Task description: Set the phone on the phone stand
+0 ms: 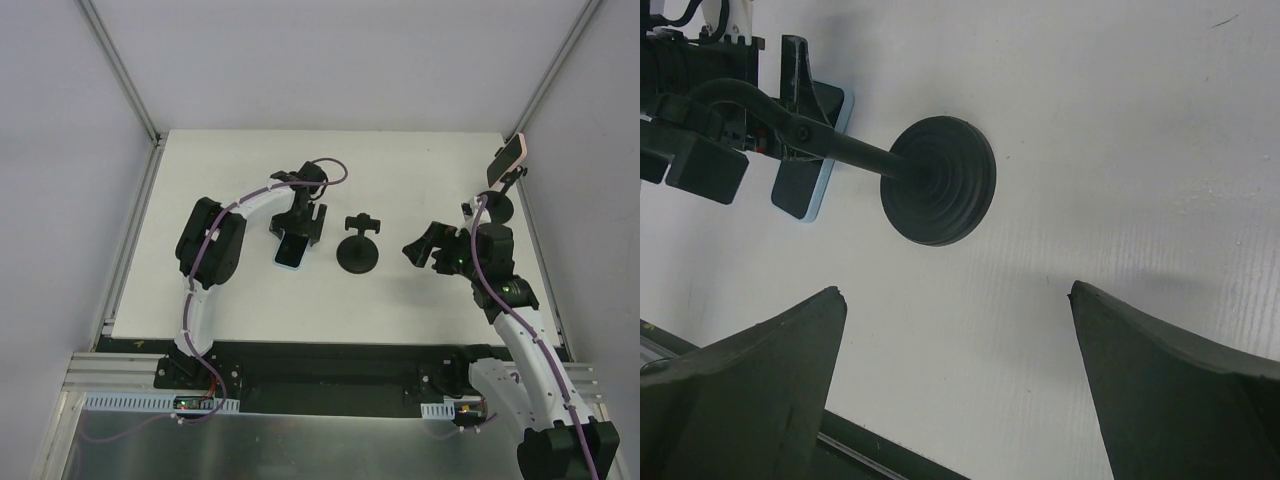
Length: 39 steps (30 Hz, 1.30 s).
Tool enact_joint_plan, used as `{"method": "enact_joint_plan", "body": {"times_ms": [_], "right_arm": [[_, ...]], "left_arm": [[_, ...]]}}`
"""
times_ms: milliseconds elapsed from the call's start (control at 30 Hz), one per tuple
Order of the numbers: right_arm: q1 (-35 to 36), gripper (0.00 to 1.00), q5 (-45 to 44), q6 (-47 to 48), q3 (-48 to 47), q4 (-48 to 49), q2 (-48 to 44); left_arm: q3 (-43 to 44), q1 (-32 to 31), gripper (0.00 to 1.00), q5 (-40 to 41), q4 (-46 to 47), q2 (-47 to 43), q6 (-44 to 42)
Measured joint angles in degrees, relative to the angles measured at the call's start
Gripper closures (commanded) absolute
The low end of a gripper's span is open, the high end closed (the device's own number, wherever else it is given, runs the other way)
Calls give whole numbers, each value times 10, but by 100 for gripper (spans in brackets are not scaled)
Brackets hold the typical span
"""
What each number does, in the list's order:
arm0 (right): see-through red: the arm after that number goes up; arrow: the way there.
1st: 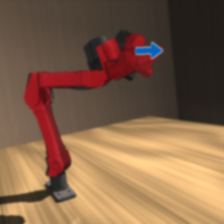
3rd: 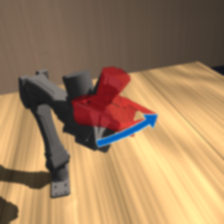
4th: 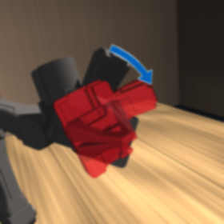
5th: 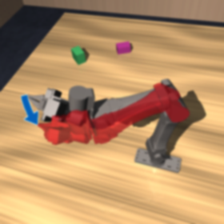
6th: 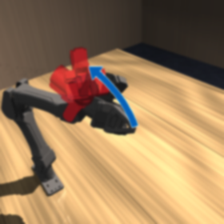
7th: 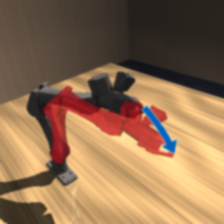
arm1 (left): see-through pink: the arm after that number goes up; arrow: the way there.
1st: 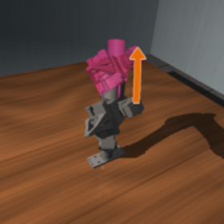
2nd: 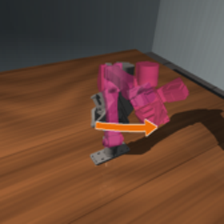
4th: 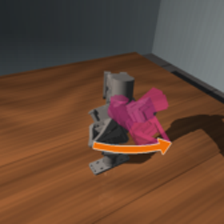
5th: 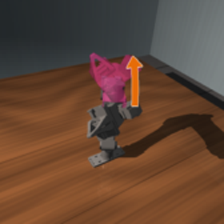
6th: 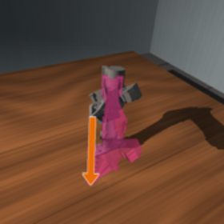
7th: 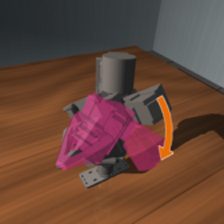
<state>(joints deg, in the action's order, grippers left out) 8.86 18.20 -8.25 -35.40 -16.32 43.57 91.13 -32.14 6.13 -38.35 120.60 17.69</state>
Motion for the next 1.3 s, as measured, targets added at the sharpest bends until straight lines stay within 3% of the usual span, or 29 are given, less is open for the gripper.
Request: {"method": "enact_joint_plan", "body": {"times_ms": [133,367,400,533,667,833,1000,1300], "right_arm": [[0,3,0,2,0,-6,-1],[0,3,0,2,0,-9,0],[0,3,0,2,0,-9,1],[0,3,1,1,0,-9,0],[0,3,1,2,0,-11,0],[5,2,8,8,0,-13,1],[71,1,1,21,-5,-14,-16],[237,5,-65,19,-18,38,-23]], "left_arm": [[11,5,18,-6,-5,9,5],[-5,5,38,-7,6,2,7],[-9,5,51,-8,8,0,7],[-33,5,81,-19,31,-15,1],[-64,5,100,-41,56,-38,-9],[-94,7,100,-71,52,-63,-10],[-140,8,100,-72,46,-122,5],[-224,33,100,-20,99,-422,72]]}}
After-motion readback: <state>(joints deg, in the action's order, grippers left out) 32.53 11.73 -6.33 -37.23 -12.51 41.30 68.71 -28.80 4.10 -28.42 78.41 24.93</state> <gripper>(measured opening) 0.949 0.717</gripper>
